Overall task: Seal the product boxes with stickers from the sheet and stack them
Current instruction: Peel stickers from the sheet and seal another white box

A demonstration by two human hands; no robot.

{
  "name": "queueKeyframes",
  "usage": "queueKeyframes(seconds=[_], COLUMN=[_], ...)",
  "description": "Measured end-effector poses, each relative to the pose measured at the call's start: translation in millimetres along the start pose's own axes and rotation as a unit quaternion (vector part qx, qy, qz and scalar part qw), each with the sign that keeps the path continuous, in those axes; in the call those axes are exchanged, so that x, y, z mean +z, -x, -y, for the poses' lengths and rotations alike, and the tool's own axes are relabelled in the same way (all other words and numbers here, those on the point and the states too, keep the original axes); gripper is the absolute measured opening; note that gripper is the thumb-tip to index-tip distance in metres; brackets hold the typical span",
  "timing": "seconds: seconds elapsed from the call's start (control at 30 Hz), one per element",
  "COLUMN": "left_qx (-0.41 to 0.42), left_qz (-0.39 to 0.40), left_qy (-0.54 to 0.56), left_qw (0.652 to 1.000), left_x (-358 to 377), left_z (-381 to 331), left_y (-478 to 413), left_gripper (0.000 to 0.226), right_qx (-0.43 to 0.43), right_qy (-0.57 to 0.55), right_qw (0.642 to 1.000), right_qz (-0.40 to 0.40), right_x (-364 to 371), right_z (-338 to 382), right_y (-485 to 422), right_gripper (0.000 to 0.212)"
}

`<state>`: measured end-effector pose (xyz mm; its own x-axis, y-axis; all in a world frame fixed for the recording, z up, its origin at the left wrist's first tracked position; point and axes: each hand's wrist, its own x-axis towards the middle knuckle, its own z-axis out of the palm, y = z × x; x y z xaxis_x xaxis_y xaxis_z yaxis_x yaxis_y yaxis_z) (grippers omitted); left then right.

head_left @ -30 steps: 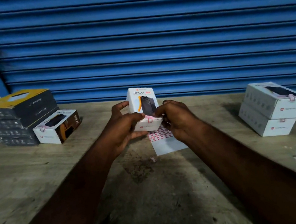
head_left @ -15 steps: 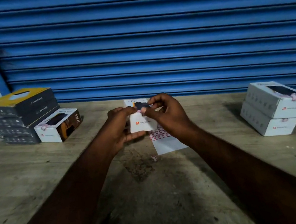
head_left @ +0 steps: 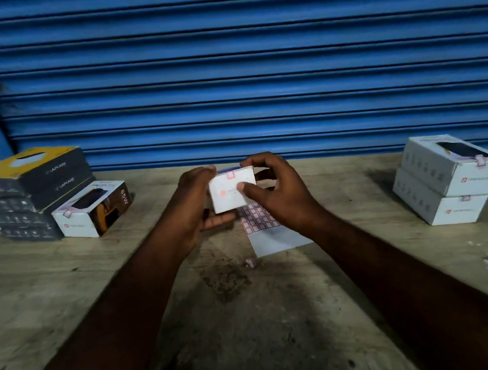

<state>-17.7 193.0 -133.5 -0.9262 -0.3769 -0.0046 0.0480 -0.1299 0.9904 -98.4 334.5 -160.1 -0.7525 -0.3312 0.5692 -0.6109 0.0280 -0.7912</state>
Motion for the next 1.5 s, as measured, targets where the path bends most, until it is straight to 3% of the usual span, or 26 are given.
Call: queueKeyframes(seconds=[0.1, 0.2, 0.33, 0.47, 0.6, 0.73, 0.9, 1.03, 1.23, 1.37, 1.5], left_qx=[0.06, 0.138, 0.259, 0.256, 0.205, 0.171, 0.186, 0.213, 0.163, 0.164, 0.185], left_qz=[0.004, -0.023, -0.069, -0.022, 0.071, 0.069, 0.029, 0.021, 0.039, 0.048, 0.058], left_qy=[-0.077, -0.21, -0.344, -0.366, -0.313, -0.154, -0.065, -0.036, 0.066, 0.066, 0.054], left_qw=[0.995, 0.968, 0.9, 0.894, 0.925, 0.971, 0.98, 0.976, 0.984, 0.983, 0.98], left_x=[2, 1, 0, -3, -10, -8, 1, 5, 3, 7, 11], left_z=[7, 11, 16, 17, 19, 21, 21, 25, 17, 17, 20], left_y=[-1, 1, 3, -3, -8, -7, -5, -8, -14, -11, -9], left_gripper=[0.045, 0.073, 0.068, 0.074, 0.087, 0.071, 0.045, 0.043, 0.044, 0.04, 0.032], right_qx=[0.034, 0.023, -0.017, -0.006, -0.005, -0.019, -0.05, -0.063, -0.015, 0.032, 0.079], right_qy=[-0.075, -0.072, -0.049, -0.063, -0.05, -0.039, -0.025, -0.024, -0.046, -0.052, -0.091], right_qw=[0.997, 0.997, 0.999, 0.998, 0.998, 0.998, 0.998, 0.998, 0.998, 0.995, 0.99], right_qz=[-0.003, -0.003, -0.008, -0.018, -0.04, -0.044, -0.018, -0.018, -0.042, -0.073, -0.076], right_x=[-1, -1, 1, -1, -7, -9, -8, -5, 2, 5, 4], right_z=[-3, -4, 2, 4, -2, -4, -5, -3, 3, 2, 2], right_y=[0, 1, 0, -1, -2, -2, -4, -5, -1, 1, -2], right_gripper=[0.033, 0.032, 0.026, 0.013, 0.022, 0.031, 0.035, 0.035, 0.02, 0.026, 0.02])
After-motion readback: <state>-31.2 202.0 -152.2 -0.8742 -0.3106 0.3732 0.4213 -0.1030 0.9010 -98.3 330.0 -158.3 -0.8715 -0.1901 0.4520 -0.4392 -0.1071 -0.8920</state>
